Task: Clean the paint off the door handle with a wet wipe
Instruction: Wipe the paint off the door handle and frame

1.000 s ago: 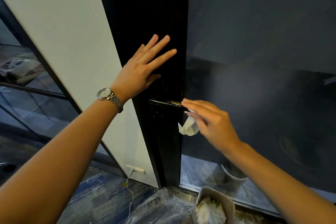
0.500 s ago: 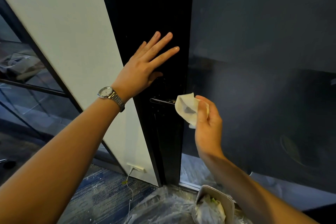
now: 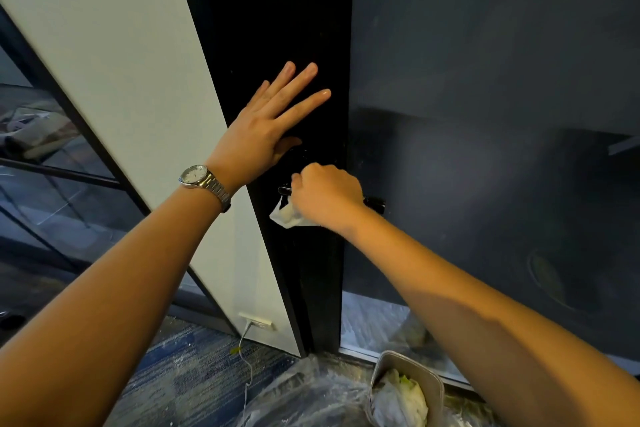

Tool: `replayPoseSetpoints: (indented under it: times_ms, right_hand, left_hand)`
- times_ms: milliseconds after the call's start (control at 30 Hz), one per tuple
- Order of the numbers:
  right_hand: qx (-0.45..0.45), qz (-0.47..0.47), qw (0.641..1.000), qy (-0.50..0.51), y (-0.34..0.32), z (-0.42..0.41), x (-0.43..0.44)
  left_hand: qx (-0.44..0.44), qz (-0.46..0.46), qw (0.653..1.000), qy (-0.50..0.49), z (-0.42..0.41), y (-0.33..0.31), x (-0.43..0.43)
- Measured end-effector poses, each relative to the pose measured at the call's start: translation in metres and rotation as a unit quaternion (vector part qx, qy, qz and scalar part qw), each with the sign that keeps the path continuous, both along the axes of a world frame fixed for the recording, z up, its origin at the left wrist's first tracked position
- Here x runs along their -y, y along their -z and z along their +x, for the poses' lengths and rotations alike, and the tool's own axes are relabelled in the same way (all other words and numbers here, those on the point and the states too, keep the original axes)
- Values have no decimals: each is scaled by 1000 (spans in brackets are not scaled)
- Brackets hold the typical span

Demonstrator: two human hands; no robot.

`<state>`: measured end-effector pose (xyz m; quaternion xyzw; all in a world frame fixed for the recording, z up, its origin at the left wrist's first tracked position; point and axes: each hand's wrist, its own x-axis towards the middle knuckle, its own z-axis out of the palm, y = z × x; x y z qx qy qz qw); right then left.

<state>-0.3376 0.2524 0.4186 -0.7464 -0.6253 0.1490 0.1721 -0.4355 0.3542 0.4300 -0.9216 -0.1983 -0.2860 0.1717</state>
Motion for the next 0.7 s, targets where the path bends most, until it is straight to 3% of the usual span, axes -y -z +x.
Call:
replayPoseSetpoints:
  times_ms: [133,267,400,533,633,700]
  right_hand:
    - [-111,-68,989,-68,-4,26,-3]
    - [-289,-123,944,-99,-5,64,6]
    - [-443,-167,880,-43,7,94,6]
    - [-628,-103,769,64,48,101,15]
    - [-556,16,795,244,92,82,14]
    - [-492,69,823,276,105,57,15]
  left_hand:
    - [-2,-3,1000,7,-1,-1,0]
    - [-5,-1,1000,9,-2,0,-4]
    - [-8,6,1000,9,-3,1,-7]
    - [-1,20,1000,16,-3,2,-8]
    - [0,27,999,19,-2,3,-8]
    - [0,31,999,21,-3,3,-9]
